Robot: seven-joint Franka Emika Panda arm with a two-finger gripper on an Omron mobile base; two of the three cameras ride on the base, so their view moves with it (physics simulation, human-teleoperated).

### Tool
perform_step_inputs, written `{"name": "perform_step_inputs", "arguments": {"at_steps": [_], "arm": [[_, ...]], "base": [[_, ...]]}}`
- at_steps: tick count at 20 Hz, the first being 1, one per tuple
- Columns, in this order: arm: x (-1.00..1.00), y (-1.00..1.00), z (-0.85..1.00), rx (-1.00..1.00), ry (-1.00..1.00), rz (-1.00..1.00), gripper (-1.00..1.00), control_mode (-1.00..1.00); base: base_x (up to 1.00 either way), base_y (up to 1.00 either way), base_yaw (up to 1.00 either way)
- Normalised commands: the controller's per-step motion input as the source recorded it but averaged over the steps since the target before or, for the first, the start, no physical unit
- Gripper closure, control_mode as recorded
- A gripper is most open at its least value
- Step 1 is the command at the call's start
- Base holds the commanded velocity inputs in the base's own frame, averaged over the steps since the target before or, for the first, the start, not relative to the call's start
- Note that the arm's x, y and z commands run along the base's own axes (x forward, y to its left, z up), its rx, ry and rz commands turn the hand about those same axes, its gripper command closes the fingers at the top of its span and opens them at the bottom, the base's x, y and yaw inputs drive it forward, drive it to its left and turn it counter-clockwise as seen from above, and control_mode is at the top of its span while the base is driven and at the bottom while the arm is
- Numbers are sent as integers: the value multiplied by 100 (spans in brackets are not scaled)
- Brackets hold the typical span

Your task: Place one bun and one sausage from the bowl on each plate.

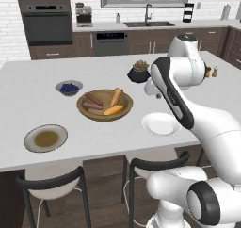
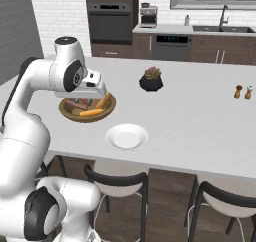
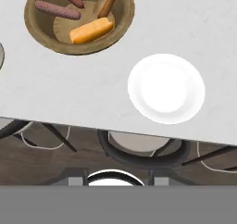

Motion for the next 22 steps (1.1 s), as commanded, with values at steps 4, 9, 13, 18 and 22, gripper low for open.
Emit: {"name": "perform_step_inputs", "arguments": {"at_steps": [4,9,13,18,22], "arm": [[33,6,0,0,0,-3,-100,-100],[97,34,-8,-1,0,-16,-100,-100],[96,47,-27,0,0,-14,-100,-100],[97,49,-50,0,5,-12,-100,-100],[76,23,-67,0,6,-15,-100,-100]], "base": [[0,0,0],[0,0,0],[0,0,0],[0,0,0],[0,0,0]]}}
